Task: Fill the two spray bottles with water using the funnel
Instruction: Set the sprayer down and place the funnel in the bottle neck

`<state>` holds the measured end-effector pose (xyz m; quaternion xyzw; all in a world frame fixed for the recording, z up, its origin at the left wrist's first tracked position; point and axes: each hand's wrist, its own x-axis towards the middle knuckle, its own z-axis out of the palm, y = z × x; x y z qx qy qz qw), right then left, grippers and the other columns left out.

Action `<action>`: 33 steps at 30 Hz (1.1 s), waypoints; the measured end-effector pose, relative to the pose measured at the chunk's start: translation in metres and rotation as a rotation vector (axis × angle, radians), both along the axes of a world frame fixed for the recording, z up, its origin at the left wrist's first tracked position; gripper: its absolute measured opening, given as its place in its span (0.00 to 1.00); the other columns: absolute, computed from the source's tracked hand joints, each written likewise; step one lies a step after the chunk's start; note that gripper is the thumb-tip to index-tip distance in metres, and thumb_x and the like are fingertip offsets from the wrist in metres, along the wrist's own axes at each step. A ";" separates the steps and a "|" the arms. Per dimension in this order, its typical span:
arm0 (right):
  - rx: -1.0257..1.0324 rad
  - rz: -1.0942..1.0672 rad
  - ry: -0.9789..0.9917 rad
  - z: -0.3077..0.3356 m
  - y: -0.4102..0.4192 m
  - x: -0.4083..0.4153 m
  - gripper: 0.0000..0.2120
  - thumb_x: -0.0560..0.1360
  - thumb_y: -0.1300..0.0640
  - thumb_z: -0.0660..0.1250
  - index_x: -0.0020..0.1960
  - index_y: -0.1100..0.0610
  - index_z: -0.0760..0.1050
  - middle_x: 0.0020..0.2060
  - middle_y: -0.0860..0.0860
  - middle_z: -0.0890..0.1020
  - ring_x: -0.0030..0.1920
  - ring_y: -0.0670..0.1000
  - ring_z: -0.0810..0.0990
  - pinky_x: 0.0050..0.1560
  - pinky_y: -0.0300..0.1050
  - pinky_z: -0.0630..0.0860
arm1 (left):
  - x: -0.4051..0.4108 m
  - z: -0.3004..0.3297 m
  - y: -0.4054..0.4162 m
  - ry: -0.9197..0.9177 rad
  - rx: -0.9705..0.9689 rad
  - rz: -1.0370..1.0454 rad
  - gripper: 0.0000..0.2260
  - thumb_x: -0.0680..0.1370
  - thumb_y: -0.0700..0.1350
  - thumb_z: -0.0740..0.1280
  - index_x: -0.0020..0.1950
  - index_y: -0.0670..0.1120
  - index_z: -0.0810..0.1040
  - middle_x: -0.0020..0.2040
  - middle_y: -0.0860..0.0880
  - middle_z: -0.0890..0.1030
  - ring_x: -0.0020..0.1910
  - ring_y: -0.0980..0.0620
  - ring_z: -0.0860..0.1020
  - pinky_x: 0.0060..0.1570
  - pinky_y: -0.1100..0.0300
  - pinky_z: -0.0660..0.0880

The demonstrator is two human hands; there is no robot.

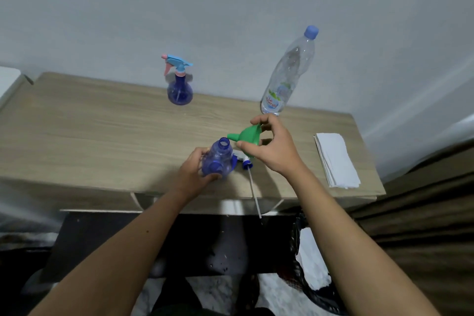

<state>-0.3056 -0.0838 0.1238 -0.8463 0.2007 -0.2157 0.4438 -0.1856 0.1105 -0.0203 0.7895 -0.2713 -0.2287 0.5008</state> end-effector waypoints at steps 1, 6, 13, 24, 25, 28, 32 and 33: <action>-0.018 0.000 0.006 0.002 0.002 0.002 0.26 0.64 0.54 0.86 0.57 0.51 0.78 0.57 0.46 0.81 0.55 0.46 0.79 0.49 0.45 0.81 | 0.000 0.000 0.000 -0.013 -0.002 0.005 0.29 0.67 0.43 0.85 0.61 0.53 0.75 0.59 0.49 0.83 0.53 0.65 0.82 0.53 0.66 0.79; -0.121 0.088 0.044 0.007 0.009 0.007 0.27 0.63 0.47 0.86 0.58 0.46 0.80 0.57 0.48 0.78 0.58 0.45 0.78 0.57 0.46 0.79 | 0.005 -0.009 0.000 -0.038 -0.023 -0.008 0.29 0.65 0.55 0.84 0.60 0.60 0.73 0.58 0.54 0.82 0.56 0.51 0.83 0.56 0.43 0.81; -0.095 0.042 0.066 0.013 0.020 0.015 0.37 0.57 0.43 0.88 0.59 0.48 0.74 0.55 0.40 0.79 0.56 0.44 0.79 0.57 0.47 0.79 | 0.005 -0.012 -0.002 -0.098 -0.039 -0.013 0.28 0.67 0.49 0.84 0.60 0.57 0.73 0.57 0.56 0.81 0.55 0.53 0.81 0.54 0.49 0.80; -0.190 0.116 0.041 0.011 0.026 0.028 0.30 0.63 0.42 0.86 0.58 0.51 0.79 0.55 0.46 0.81 0.56 0.44 0.79 0.56 0.38 0.74 | 0.005 -0.011 -0.002 -0.097 -0.053 -0.015 0.29 0.66 0.45 0.84 0.62 0.51 0.74 0.57 0.52 0.81 0.56 0.49 0.81 0.54 0.52 0.77; -0.206 0.129 0.043 0.011 0.025 0.029 0.29 0.63 0.42 0.86 0.58 0.51 0.80 0.55 0.46 0.82 0.56 0.44 0.79 0.56 0.35 0.73 | 0.005 -0.011 -0.002 -0.098 -0.053 -0.017 0.29 0.66 0.46 0.84 0.62 0.51 0.74 0.57 0.52 0.81 0.56 0.49 0.81 0.53 0.53 0.77; -0.242 0.166 0.052 0.011 0.023 0.031 0.28 0.64 0.41 0.85 0.58 0.51 0.80 0.55 0.46 0.82 0.57 0.42 0.78 0.55 0.30 0.69 | 0.004 -0.008 -0.001 -0.083 -0.036 -0.030 0.30 0.66 0.49 0.83 0.63 0.50 0.75 0.58 0.51 0.82 0.57 0.49 0.81 0.52 0.55 0.75; -0.274 0.197 0.064 0.004 0.020 0.032 0.26 0.65 0.42 0.85 0.58 0.53 0.84 0.56 0.49 0.79 0.58 0.42 0.78 0.59 0.30 0.70 | 0.006 -0.006 -0.002 -0.057 -0.017 -0.018 0.34 0.63 0.61 0.81 0.63 0.49 0.75 0.57 0.51 0.82 0.55 0.48 0.82 0.54 0.49 0.79; -0.274 0.206 0.079 0.003 0.019 0.032 0.26 0.65 0.43 0.85 0.58 0.53 0.84 0.56 0.49 0.79 0.59 0.43 0.78 0.61 0.32 0.71 | 0.006 -0.006 -0.003 -0.053 -0.019 -0.019 0.35 0.62 0.63 0.80 0.62 0.49 0.75 0.56 0.51 0.83 0.55 0.48 0.82 0.54 0.48 0.80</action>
